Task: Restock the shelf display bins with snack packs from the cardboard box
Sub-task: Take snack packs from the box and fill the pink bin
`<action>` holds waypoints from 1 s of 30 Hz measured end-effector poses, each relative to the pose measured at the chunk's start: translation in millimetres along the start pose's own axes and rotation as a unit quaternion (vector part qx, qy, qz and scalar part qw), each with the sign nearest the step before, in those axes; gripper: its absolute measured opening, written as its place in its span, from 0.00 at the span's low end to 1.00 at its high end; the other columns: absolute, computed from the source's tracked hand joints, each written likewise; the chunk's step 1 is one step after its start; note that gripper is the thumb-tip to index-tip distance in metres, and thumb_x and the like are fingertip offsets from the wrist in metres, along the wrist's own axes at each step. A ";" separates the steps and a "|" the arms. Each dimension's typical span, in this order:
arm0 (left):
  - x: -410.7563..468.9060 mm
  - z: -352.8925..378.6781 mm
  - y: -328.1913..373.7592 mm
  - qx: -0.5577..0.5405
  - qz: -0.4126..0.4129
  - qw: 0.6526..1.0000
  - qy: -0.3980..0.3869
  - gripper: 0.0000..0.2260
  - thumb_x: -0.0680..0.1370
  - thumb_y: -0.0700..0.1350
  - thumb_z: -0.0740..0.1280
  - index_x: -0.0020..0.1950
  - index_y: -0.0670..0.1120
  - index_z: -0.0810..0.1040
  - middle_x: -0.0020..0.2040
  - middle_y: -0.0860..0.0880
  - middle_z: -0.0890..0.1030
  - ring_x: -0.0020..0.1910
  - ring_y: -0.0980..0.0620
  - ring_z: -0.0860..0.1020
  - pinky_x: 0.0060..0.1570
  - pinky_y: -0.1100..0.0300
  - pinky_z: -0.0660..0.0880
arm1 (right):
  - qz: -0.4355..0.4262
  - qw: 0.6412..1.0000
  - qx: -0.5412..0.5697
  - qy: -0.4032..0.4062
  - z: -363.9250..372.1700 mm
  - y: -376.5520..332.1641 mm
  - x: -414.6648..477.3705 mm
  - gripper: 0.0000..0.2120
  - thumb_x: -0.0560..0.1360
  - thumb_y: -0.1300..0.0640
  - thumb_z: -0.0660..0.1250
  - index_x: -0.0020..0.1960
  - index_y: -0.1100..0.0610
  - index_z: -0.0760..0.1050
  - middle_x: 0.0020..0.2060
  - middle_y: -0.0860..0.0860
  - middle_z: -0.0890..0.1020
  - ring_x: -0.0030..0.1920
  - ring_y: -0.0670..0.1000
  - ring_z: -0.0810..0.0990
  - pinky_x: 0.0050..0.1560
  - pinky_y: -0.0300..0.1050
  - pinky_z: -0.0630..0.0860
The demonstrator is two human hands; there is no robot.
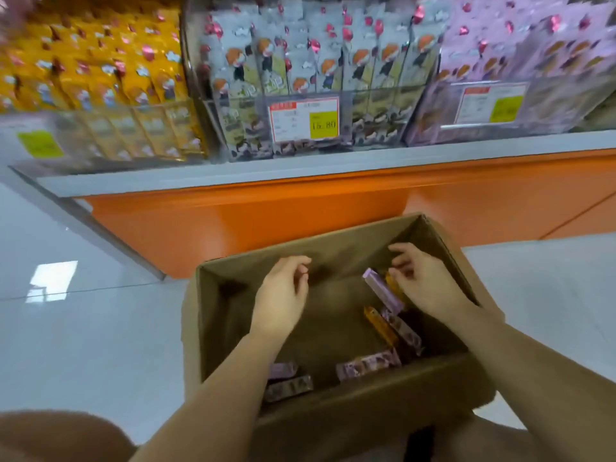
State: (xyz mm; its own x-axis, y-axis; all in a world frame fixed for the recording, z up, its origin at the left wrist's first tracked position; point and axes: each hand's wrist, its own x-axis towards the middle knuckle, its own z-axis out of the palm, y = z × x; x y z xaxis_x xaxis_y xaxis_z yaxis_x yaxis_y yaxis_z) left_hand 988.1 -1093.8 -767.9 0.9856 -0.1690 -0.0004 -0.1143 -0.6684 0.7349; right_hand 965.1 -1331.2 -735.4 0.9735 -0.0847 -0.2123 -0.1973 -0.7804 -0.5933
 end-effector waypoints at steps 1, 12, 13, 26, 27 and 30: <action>1.1 6.7 -9.0 0.000 -0.022 1.000 -0.018 0.14 0.79 0.40 0.64 0.63 0.50 0.76 0.53 0.56 0.76 0.53 0.56 0.76 0.56 0.63 0.73 | 0.029 0.999 0.000 -0.030 8.6 11.1 3.1 0.21 0.78 0.59 0.65 0.70 0.56 0.67 0.55 0.53 0.78 0.52 0.49 0.77 0.52 0.39 0.71; -13.0 64.5 -100.2 0.029 -0.240 0.939 -0.243 0.15 0.78 0.38 0.67 0.65 0.44 0.75 0.59 0.45 0.80 0.57 0.49 0.78 0.55 0.62 0.71 | 0.222 0.896 -0.057 -0.381 71.4 71.6 37.0 0.19 0.78 0.53 0.65 0.67 0.56 0.69 0.57 0.55 0.77 0.55 0.54 0.78 0.49 0.50 0.78; -16.1 66.6 -105.9 0.030 -0.253 0.931 -0.262 0.16 0.77 0.38 0.67 0.65 0.43 0.75 0.59 0.44 0.80 0.57 0.48 0.77 0.54 0.62 0.70 | 0.235 0.877 -0.065 -0.413 74.9 72.4 36.7 0.19 0.78 0.52 0.64 0.67 0.54 0.68 0.56 0.53 0.76 0.54 0.52 0.77 0.45 0.47 0.78; -33.7 72.8 -141.0 0.226 -0.248 0.827 -0.452 0.15 0.77 0.41 0.67 0.64 0.49 0.77 0.62 0.46 0.78 0.60 0.47 0.76 0.59 0.54 0.75 | 0.153 0.818 -0.129 -0.540 103.1 59.6 31.7 0.15 0.75 0.52 0.68 0.61 0.54 0.77 0.49 0.50 0.83 0.47 0.43 0.78 0.52 0.38 0.70; -33.6 72.6 -141.3 0.252 -0.242 0.821 -0.451 0.14 0.77 0.42 0.66 0.63 0.48 0.77 0.62 0.45 0.78 0.60 0.46 0.76 0.59 0.54 0.75 | 0.147 0.829 -0.116 -0.528 103.2 59.1 31.7 0.14 0.75 0.52 0.69 0.60 0.53 0.78 0.49 0.49 0.82 0.46 0.43 0.78 0.49 0.37 0.71; -32.2 71.9 -142.3 0.301 -0.231 0.805 -0.457 0.14 0.78 0.43 0.65 0.63 0.47 0.78 0.63 0.44 0.76 0.63 0.45 0.74 0.60 0.53 0.74 | 0.151 0.883 -0.036 -0.442 103.4 62.5 36.0 0.13 0.75 0.52 0.68 0.58 0.53 0.77 0.48 0.49 0.80 0.48 0.45 0.78 0.51 0.42 0.74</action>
State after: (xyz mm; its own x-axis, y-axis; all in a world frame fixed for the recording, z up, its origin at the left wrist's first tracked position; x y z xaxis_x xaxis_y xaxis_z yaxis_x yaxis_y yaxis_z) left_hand 963.7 -1045.3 -921.2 0.4683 -0.0801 -0.8799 -0.0728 -0.9960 0.0520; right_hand 975.9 -1318.9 -860.5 0.4007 0.1959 -0.8950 -0.3947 -0.8447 -0.3616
